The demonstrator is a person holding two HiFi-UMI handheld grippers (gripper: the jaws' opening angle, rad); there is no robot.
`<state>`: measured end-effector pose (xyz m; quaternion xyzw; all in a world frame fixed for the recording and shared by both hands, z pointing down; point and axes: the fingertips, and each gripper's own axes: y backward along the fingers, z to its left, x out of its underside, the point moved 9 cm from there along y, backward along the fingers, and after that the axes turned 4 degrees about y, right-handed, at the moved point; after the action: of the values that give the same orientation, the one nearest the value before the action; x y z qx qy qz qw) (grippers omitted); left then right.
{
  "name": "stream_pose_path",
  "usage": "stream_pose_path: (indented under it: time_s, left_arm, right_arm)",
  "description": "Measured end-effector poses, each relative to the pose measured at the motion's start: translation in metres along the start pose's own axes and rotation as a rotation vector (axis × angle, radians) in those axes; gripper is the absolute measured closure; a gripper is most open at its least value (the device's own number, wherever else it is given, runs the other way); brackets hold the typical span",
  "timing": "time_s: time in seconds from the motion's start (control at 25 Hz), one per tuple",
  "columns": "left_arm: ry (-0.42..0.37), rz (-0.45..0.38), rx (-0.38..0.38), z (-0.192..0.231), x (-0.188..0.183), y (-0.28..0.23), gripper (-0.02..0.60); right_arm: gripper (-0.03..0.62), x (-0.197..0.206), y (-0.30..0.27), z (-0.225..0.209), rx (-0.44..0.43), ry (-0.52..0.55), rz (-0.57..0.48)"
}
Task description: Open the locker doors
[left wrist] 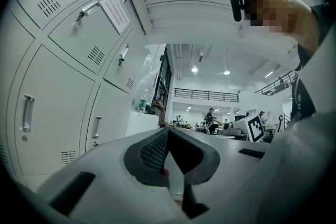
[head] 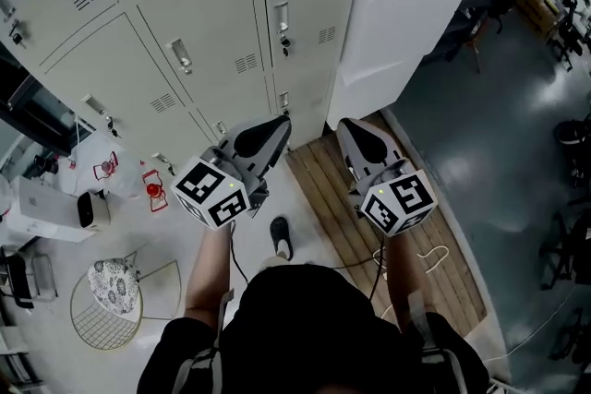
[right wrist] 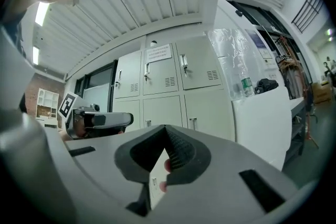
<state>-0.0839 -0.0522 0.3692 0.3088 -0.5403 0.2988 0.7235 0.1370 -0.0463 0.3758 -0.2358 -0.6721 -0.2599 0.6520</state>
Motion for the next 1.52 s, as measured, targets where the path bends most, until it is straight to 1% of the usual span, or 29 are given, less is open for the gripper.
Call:
stream_pose_path:
  time_s: [0.16,0.32,0.44,0.68,0.8,0.96,1.12,1.28,1.52]
  left_arm:
    - [-0.009,0.000,0.003,0.031,-0.019,-0.017,0.565]
    - [-0.024,0.013,-0.002,0.061,-0.039,-0.032,0.565]
    - [-0.025,0.016,0.011,0.080,-0.055,-0.042,0.565]
    - [-0.063,0.009,0.037,0.109,-0.089,-0.054,0.565]
    - [-0.105,0.011,0.057,0.119,-0.107,-0.057,0.565]
    - [-0.156,0.015,0.083,0.131,-0.127,-0.054,0.565]
    - [-0.168,0.004,0.089,0.146,-0.147,-0.055,0.565]
    - [-0.173,-0.014,0.102,0.154,-0.162,-0.055,0.565]
    - [-0.191,-0.009,0.099,0.165,-0.174,-0.062,0.565]
  right_arm:
    - [0.591,-0.017,-0.035,-0.016,-0.003,0.035,-0.022]
    - [0.590,-0.034,-0.065,-0.031,0.013,0.041,-0.037]
    - [0.591,-0.046,-0.085,-0.039,0.018,0.033,-0.041]
    - [0.591,-0.074,-0.132,-0.049,0.001,0.054,-0.069]
    - [0.590,-0.095,-0.156,-0.052,-0.004,0.084,-0.088]
    - [0.589,-0.124,-0.184,-0.054,0.012,0.133,-0.120]
    - [0.589,-0.153,-0.207,-0.059,0.029,0.183,-0.145]
    - [0.586,-0.181,-0.227,-0.066,0.026,0.216,-0.155]
    - [0.550,-0.226,-0.258,-0.078,0.016,0.251,-0.184]
